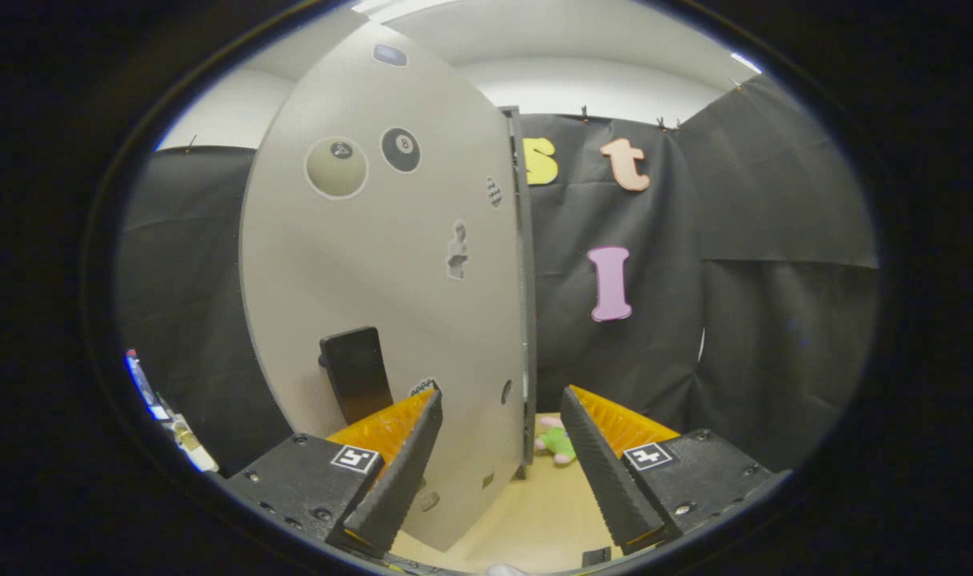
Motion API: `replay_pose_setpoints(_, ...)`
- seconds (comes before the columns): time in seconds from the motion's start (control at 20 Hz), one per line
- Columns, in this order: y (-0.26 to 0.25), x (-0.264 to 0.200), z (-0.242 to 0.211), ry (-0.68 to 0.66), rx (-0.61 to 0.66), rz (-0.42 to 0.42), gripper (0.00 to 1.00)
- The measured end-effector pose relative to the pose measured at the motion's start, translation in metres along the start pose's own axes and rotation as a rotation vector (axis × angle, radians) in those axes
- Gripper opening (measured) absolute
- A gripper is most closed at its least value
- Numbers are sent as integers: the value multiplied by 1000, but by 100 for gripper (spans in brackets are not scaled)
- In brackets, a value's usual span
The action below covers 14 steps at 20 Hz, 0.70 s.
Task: Open the shoe cabinet door, grab the shoes and put them into the shoe cabinet, then close the shoe cabinet door.
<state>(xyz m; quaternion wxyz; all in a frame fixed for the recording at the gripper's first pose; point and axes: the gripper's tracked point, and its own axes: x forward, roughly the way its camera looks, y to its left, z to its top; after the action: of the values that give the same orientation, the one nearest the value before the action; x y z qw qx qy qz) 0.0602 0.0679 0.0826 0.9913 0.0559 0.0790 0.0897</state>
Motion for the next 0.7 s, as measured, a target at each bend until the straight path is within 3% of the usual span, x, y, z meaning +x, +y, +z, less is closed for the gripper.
replay_pose_setpoints(0.45, 118, 72, -12, 1, 2, 108, 96)
replay_pose_setpoints(0.7, 130, 83, -18, 1, -31, 97, 100)
